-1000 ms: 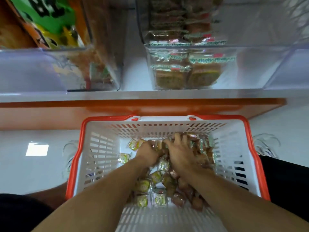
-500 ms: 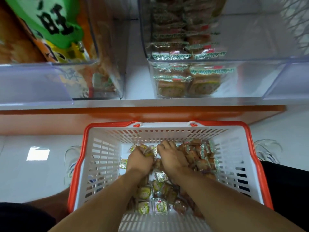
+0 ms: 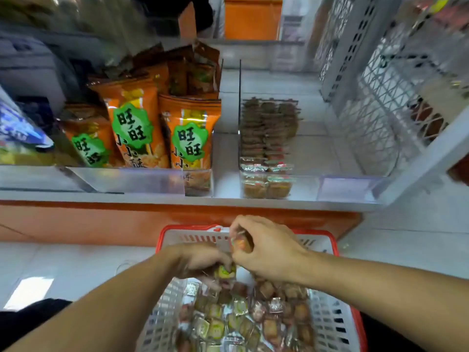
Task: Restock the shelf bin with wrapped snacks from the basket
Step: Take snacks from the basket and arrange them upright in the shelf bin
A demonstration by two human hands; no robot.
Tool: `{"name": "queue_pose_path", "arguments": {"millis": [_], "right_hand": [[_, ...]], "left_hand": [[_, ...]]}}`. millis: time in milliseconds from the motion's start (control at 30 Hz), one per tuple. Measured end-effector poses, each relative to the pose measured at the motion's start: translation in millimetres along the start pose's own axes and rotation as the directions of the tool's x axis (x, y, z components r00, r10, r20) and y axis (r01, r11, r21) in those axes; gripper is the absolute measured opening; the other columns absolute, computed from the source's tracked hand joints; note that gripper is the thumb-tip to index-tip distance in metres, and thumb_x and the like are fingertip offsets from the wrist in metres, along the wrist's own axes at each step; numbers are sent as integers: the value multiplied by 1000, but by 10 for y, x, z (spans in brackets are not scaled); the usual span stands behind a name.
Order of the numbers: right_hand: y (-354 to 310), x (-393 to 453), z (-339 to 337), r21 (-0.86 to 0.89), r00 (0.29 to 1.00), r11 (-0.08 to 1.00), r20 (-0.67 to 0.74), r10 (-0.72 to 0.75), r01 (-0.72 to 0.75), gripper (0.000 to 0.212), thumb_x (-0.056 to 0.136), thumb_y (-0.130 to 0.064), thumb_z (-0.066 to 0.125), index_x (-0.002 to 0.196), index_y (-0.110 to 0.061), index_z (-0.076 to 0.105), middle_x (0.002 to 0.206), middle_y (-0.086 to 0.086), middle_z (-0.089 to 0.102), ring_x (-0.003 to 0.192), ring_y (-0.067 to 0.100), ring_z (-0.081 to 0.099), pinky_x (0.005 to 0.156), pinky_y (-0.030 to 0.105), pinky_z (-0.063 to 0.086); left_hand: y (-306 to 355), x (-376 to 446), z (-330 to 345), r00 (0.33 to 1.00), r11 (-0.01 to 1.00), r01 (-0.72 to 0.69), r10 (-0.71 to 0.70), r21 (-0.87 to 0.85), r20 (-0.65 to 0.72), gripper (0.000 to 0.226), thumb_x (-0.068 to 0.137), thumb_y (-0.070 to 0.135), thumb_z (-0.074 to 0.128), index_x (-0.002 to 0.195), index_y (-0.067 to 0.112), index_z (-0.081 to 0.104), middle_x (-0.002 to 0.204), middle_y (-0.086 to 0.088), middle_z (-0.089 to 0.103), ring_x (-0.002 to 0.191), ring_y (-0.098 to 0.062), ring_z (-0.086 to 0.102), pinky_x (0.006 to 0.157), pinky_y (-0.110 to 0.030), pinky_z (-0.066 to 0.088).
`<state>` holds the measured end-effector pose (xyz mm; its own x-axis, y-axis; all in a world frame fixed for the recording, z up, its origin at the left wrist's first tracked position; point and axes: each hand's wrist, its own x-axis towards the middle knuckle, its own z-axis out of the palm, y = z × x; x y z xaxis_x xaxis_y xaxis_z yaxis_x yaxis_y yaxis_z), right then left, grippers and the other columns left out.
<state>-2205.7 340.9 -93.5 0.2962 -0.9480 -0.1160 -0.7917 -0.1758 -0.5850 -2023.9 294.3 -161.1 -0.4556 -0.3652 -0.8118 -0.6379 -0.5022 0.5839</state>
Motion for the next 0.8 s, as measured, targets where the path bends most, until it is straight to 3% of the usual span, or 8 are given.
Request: {"name": "queue_pose_path", "arguments": {"millis": [67,133,200,333,433,500,600,800], "right_hand": [[-303,-128,-491,213,996,977,-94,-8,28,32,68,-50,58,97,-39,56,89,-20,68,80,-1,61,71,25,51],[-549,-222,-987,390,970,913,-242,-23,118,30,67,-43,60,95,-33,62,88,-16,71,76,1,63,69,18,51],[-699,-294,-1418,411,918,885,-394,-46,221,28,70,-38,60,95,-28,64,93,-11,72,81,4,66,71,17,51],[-688,-366,-1725,393,838,879,-545,-14,271,21,75,-26,63,96,-27,66,90,-11,71,79,8,66,70,21,51],[-618,-345,-1546,367,840,905,-542,21,214,22,74,-34,63,96,-29,64,84,-13,68,74,3,62,65,16,47],[-562,-283,-1405,213,860,968,-511,-5,133,21,74,-39,60,95,-34,61,89,-16,64,85,3,60,71,20,47],[-570,-205,-1323,-71,889,995,-450,-90,65,29,74,-42,53,102,-36,55,97,-19,55,103,6,51,81,38,51],[-546,-200,-1352,-90,925,989,-352,-143,119,63,69,-49,67,128,-44,46,115,-24,55,114,3,50,90,36,53]], "left_hand": [[388,-387,5,996,988,-70,60,139,70,18,90,9,60,105,7,69,111,-27,73,96,-29,69,85,-39,59],[725,-755,56,979,968,-200,191,150,69,11,85,10,64,89,18,71,95,-19,75,84,-23,70,75,-34,58],[983,-1073,139,941,941,-338,338,5,-9,11,74,12,66,70,22,66,72,-7,70,68,-18,70,57,-24,54],[1245,-1327,265,821,743,-567,476,-354,-316,10,82,9,63,81,14,72,78,-11,67,74,-20,74,66,-32,61],[1330,-1312,341,731,549,-680,460,-485,-505,24,88,7,59,79,18,78,90,-9,74,81,-14,77,62,-33,62],[1395,-1260,410,722,505,-691,490,-516,-488,24,90,15,59,80,23,80,94,-6,76,82,-12,75,65,-36,63],[1433,-1229,463,743,522,-664,544,-535,-391,27,90,32,70,110,15,77,112,-13,76,101,-19,72,82,-39,61],[1419,-1228,401,759,600,-651,544,-465,-359,41,75,18,87,114,17,74,108,-11,76,94,-20,72,78,-41,62]]}}
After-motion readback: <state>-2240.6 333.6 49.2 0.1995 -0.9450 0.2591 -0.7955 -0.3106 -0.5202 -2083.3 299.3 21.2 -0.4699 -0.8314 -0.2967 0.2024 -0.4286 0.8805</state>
